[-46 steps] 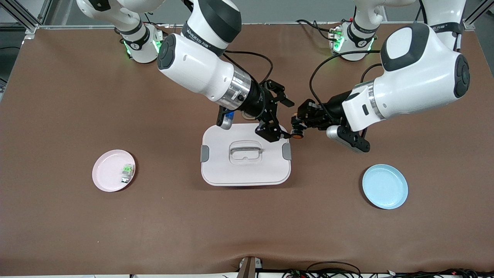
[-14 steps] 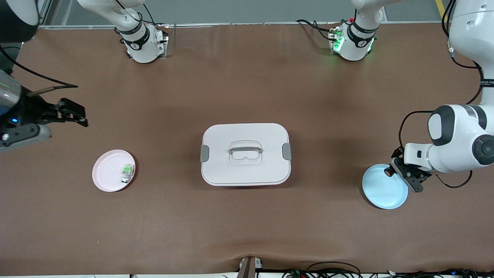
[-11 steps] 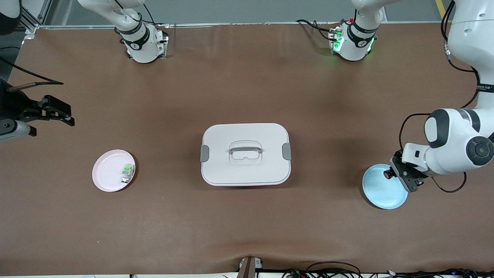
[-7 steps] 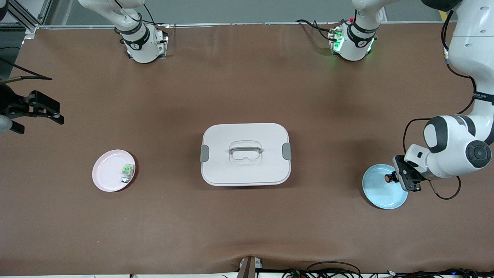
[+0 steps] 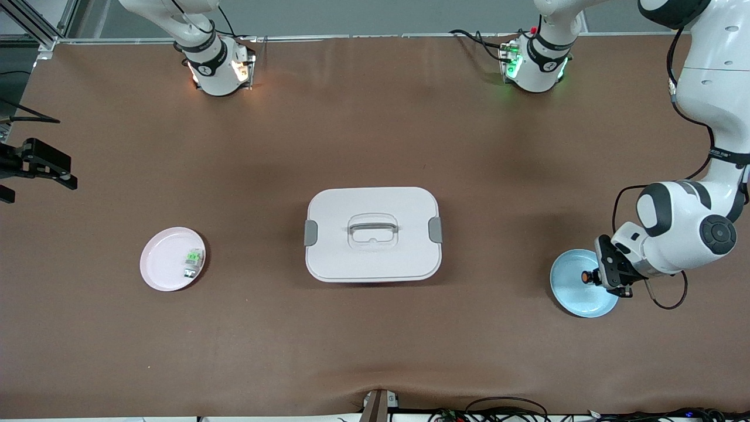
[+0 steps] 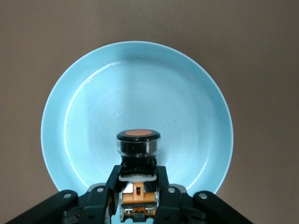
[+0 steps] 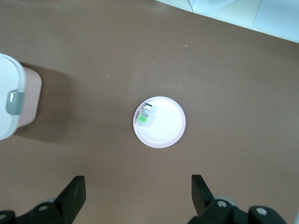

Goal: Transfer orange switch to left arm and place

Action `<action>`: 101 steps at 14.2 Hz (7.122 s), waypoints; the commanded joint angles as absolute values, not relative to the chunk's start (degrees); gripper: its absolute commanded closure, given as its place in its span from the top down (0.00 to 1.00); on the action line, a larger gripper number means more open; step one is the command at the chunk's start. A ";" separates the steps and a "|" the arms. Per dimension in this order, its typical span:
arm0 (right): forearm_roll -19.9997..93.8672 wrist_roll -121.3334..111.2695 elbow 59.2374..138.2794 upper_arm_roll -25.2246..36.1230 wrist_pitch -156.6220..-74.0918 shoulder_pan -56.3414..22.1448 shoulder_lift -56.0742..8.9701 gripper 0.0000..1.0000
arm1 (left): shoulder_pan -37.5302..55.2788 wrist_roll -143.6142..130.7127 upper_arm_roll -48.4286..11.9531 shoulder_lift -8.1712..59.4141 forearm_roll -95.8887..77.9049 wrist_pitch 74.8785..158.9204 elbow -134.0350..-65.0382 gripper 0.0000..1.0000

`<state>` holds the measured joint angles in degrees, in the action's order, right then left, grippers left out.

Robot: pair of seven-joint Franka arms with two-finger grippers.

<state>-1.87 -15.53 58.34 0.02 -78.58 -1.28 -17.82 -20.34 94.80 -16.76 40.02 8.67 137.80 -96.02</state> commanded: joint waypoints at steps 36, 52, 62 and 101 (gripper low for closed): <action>2.29 -2.90 80.07 -0.62 -86.05 4.30 -5.36 1.00 | -18.72 12.88 -25.57 19.43 7.73 109.96 -93.43 1.00; 2.29 -1.14 84.54 -0.62 -86.39 5.63 -3.43 1.00 | -20.47 5.89 -25.58 10.90 8.79 98.09 -85.79 1.00; 2.20 -1.14 86.92 -1.14 -86.84 3.16 -1.85 1.00 | -10.83 3.43 -14.35 1.68 6.25 90.72 -88.24 1.00; 2.28 -1.23 87.19 -0.97 -87.28 3.34 -1.58 1.00 | 0.70 -6.06 -4.22 -6.59 0.62 85.08 -92.46 1.00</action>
